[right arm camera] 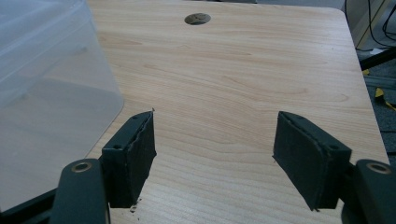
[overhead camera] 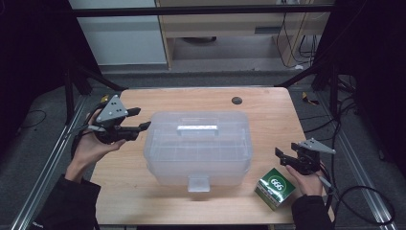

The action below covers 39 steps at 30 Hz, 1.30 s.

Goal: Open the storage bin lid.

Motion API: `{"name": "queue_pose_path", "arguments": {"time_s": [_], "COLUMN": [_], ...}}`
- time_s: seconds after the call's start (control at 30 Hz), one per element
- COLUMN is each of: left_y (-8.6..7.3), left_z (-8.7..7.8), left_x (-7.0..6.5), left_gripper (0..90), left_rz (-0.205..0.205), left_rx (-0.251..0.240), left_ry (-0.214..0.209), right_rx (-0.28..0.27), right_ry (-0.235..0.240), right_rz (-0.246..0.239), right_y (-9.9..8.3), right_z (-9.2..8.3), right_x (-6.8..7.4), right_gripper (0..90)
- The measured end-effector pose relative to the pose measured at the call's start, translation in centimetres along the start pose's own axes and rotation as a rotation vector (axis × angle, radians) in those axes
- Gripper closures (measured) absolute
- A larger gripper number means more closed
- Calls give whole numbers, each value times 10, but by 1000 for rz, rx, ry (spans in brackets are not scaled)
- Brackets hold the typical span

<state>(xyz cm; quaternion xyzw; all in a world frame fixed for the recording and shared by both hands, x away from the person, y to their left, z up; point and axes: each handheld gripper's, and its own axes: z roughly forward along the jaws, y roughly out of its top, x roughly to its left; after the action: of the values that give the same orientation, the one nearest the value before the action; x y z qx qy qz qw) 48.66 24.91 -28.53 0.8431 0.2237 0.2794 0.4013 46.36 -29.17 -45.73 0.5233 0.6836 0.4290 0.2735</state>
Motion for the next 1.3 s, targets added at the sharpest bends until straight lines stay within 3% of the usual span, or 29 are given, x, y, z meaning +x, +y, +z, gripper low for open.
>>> {"name": "queue_pose_path", "arguments": {"time_s": [0.47, 0.6, 0.77, 0.83, 1.17, 1.3], "left_y": [15, 20, 24, 27, 32, 35], "left_z": [17, 22, 25, 28, 35, 39], "left_x": [-19, -25, -30, -32, -42, -46], "left_gripper": [435, 435, 436, 436, 436, 438], "left_rz": [102, 130, 156, 186, 220, 254], "left_rx": [41, 56, 72, 78, 112, 132], "left_ry": [-50, -67, -73, -74, -82, -79], "right_rx": [-5, 4, 14, 14, 15, 19], "right_ry": [7, 8, 13, 16, 20, 17], "right_rz": [15, -7, -20, -21, -22, -24], "right_y": [2, 2, 1, 2, 2, 2], "right_z": [0, 1, 2, 2, 2, 2], "right_x": [2, 3, 5, 5, 5, 5], "right_gripper": [312, 319, 328, 331, 333, 330]}}
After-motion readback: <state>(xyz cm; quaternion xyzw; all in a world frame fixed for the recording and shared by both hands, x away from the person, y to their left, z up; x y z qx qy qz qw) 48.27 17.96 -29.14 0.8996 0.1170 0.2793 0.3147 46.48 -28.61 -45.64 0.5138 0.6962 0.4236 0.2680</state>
